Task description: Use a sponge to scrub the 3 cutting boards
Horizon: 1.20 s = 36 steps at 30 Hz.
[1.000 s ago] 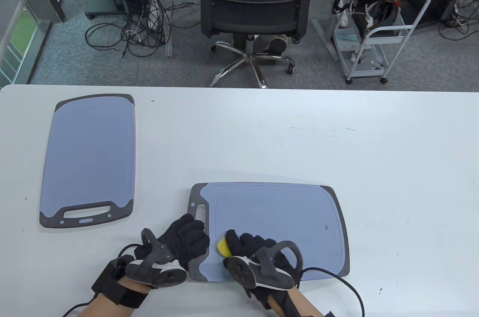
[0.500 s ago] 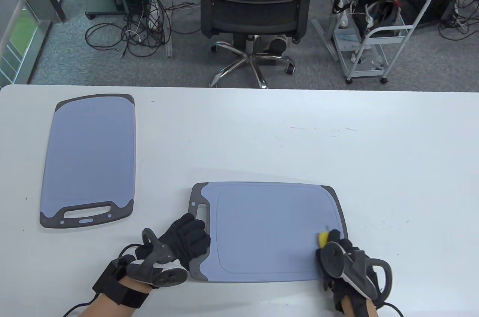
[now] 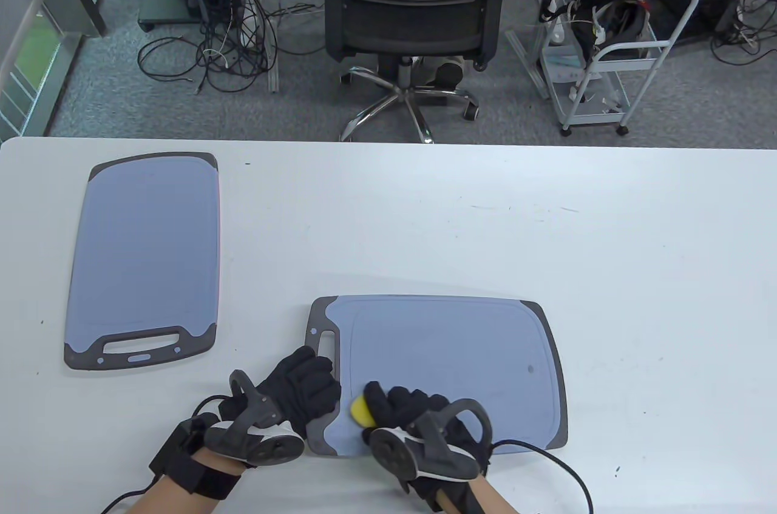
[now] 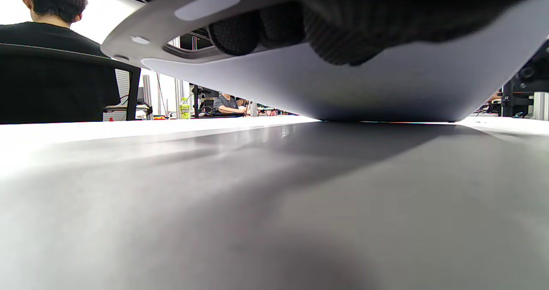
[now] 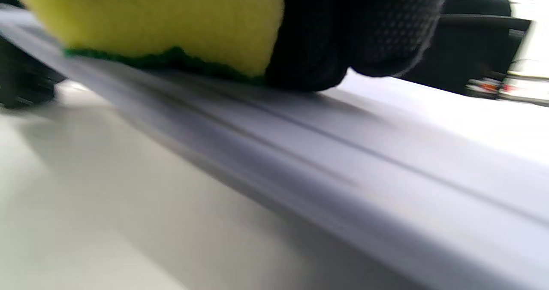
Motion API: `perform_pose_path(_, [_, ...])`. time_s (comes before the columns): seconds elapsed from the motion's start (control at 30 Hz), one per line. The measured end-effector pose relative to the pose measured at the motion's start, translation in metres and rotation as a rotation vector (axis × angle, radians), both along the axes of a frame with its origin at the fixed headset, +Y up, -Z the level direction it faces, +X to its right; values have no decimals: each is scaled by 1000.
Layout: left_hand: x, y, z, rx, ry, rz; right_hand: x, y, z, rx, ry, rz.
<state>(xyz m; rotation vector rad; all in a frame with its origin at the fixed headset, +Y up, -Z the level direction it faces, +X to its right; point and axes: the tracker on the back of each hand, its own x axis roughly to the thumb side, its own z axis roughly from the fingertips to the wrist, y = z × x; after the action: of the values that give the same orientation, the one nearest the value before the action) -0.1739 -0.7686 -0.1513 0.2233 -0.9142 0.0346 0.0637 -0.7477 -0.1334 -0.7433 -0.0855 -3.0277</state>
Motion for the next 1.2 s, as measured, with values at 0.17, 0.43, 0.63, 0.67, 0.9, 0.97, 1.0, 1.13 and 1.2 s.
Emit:
perform_pose_path(0.17, [1, 0, 0, -5, 2, -6, 122, -18, -3, -46, -373, 17])
perform_pose_path(0.43, [0, 0, 0, -6, 7, -2, 160, -24, -5, -36, -506, 61])
perform_pose_path(0.63, [1, 0, -1, -4, 6, -4, 4, -3, 0, 9, 23, -65])
perform_pose_path(0.67, [1, 0, -1, -4, 5, -4, -14, 0, 4, 24, 88, -62])
perform_pose_path(0.9, [1, 0, 0, -1, 3, -2, -39, 5, 7, 30, 160, -55])
perform_pose_path(0.97, [1, 0, -1, -3, 4, -3, -7, 1, 2, 14, 59, -8])
perform_pose_path(1.0, [1, 0, -1, -3, 5, -4, 17, -2, 0, 7, -13, 8])
perform_pose_path(1.13, [1, 0, -1, -7, 7, -8, 119, -18, -2, -41, -335, -1])
perform_pose_path(1.2, [1, 0, -1, -9, 8, -7, 161, -24, 0, -63, -508, 23])
